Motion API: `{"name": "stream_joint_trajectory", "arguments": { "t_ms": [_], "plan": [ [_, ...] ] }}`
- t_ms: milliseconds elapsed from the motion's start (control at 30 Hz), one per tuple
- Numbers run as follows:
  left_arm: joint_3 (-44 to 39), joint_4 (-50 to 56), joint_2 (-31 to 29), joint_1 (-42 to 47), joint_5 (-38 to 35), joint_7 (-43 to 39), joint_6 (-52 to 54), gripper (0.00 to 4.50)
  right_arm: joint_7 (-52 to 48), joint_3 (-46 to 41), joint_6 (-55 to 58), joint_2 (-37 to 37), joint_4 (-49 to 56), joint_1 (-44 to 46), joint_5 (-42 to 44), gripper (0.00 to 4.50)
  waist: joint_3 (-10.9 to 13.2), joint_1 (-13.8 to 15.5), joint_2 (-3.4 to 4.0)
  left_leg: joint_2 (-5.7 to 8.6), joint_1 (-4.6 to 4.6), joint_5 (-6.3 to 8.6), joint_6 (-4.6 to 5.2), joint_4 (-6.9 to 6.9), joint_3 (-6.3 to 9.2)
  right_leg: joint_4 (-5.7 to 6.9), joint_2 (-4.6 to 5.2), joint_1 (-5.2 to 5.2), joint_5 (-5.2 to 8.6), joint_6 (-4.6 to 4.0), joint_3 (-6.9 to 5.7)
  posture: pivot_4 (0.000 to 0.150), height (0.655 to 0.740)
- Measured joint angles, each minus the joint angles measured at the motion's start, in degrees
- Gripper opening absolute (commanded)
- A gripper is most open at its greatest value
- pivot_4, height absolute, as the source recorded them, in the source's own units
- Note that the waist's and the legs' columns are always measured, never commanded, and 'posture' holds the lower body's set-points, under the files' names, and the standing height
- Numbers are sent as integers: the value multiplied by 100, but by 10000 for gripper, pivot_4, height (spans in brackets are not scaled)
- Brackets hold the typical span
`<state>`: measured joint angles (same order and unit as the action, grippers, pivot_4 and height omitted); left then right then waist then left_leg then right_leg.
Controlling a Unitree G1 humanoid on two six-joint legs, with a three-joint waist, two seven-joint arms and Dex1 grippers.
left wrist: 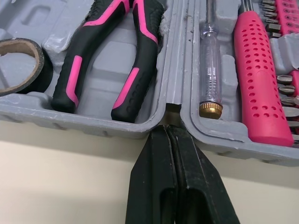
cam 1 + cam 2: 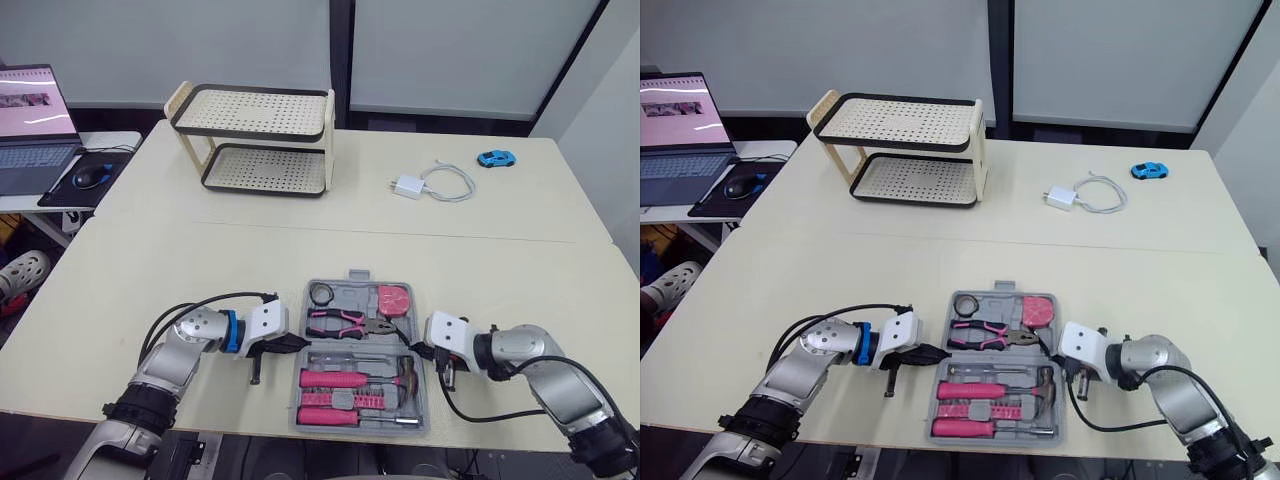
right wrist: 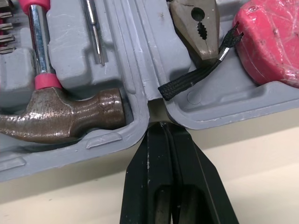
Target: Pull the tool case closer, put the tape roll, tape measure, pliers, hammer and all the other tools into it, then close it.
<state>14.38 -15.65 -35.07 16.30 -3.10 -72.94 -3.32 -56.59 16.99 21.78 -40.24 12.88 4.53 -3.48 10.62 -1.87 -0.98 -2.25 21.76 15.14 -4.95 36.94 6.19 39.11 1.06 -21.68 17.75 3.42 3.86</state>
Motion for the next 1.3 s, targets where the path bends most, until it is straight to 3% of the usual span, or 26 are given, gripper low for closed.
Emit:
{"name": "stream_joint_trajectory", "arguments": {
  "t_ms": [1300],
  "plan": [
    [-6,46,-146,-211,84,170,-298,173,37,57,234,50,245,-104,12,0,-1,-14,0,-1,-5,0,0,0,1,3,-2,2,-1,-1,-1,1500,7350]
  ]
}}
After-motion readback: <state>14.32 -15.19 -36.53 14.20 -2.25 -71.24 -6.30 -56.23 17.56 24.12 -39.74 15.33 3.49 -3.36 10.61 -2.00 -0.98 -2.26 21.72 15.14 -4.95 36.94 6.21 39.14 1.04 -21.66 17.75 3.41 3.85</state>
